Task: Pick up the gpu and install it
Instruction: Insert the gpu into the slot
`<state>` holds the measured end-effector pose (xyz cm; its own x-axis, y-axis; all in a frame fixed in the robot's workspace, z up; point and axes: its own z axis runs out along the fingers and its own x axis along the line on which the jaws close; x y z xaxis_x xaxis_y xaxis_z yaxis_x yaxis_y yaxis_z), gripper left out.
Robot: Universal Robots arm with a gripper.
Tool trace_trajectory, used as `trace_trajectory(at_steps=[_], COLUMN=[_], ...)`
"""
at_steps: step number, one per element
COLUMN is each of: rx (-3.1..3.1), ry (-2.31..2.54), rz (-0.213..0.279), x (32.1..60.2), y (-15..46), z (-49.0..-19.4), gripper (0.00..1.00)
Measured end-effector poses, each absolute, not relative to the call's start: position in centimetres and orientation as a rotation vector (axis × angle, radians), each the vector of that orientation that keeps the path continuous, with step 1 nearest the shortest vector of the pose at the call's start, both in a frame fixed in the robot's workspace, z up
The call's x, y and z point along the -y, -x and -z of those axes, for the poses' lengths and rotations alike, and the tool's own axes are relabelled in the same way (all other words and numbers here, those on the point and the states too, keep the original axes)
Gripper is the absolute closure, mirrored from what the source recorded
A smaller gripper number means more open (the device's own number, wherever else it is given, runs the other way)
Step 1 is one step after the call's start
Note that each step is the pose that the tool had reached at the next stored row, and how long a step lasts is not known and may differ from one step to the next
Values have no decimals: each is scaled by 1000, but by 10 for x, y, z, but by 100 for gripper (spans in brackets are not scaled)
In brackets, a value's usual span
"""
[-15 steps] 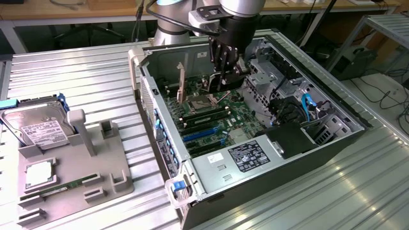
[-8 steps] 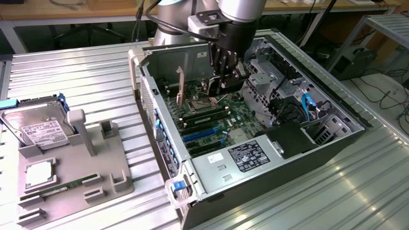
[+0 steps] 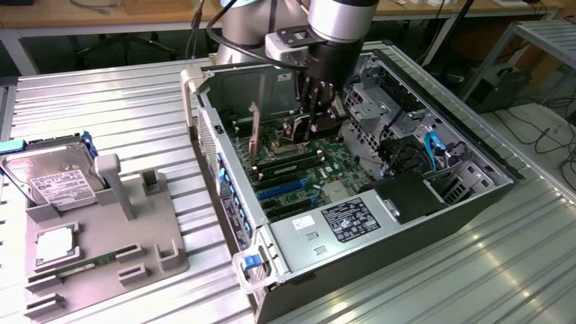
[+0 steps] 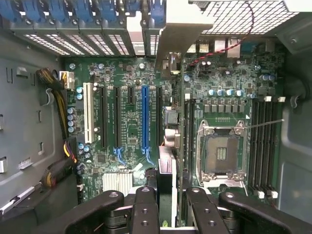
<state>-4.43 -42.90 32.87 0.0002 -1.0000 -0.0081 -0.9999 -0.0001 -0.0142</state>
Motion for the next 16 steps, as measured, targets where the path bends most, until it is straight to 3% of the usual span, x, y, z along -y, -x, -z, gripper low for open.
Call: trace_trajectory(at_steps=[16], rx=[-2223], ry=[2202], rz=[2], x=[437], y=[47], z=[-303], gripper=[73])
